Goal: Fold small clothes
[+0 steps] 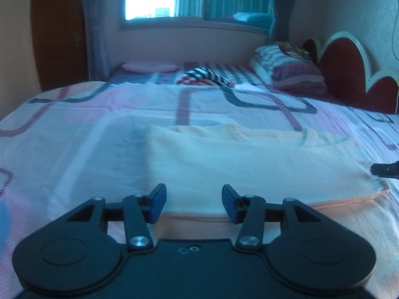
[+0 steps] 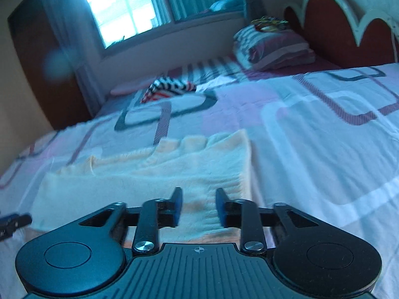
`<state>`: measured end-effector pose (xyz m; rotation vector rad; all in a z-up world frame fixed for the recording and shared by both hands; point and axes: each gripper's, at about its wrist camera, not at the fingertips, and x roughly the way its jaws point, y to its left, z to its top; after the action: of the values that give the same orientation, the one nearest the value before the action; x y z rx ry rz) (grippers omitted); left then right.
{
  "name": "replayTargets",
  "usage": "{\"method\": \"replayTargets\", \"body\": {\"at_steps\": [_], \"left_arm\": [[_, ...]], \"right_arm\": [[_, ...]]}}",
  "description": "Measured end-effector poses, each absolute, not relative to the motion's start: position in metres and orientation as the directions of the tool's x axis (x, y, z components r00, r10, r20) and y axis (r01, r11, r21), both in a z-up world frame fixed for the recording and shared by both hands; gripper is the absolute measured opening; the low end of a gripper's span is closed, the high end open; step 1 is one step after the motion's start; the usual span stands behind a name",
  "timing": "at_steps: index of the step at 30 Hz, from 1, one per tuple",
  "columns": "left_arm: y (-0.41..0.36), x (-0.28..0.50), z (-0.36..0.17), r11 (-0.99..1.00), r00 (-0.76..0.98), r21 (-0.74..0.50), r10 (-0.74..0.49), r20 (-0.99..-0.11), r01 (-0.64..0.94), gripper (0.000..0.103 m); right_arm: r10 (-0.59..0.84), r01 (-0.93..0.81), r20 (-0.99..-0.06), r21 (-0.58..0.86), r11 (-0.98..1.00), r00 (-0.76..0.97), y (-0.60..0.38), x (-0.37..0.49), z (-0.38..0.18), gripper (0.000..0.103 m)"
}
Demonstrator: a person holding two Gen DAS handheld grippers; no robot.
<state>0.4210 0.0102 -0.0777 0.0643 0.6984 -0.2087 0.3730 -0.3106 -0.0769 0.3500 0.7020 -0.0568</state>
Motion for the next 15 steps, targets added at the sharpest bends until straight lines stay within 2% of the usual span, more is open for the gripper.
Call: {"method": "replayTargets", "body": {"at_steps": [2, 4, 8, 13, 15], "left_arm": [[0.004, 0.427, -0.094, 0.976, 0.719, 0.007, -0.157, -0.677, 0.22, 0.047], [0.004, 0.427, -0.092, 0.971, 0.716, 0.02, -0.163, -0.679, 0.239, 0.048], [0.005, 0.452, -0.077, 0.969, 0.736, 0.003, -0.185, -0.651, 0.247, 0.049], [-0.005, 0.513, -0.081, 0.965, 0.733, 0.035, -0.174, -0.658, 0.26, 0.056], [-0.001, 0.538, -0.097, 0.971, 0.701, 0.043, -0.138, -0.699, 0.235, 0.058]], "right_arm": [[0.041, 0.198, -0.697, 0.26, 0.945, 0.716, -0.31, 0.379, -0.093, 0.018], [0.044, 0.197, -0.695, 0.263, 0.944, 0.717, -0.315, 0.376, -0.094, 0.016], [0.041, 0.181, -0.636, 0.281, 0.943, 0.771, -0.321, 0.378, -0.079, 0.016], [0.054, 0.168, -0.66, 0.268, 0.949, 0.749, -0.323, 0.422, -0.089, 0.016], [0.037, 0.189, -0.683, 0.253, 0.949, 0.73, -0.326, 0.435, -0.099, 0.016]]}}
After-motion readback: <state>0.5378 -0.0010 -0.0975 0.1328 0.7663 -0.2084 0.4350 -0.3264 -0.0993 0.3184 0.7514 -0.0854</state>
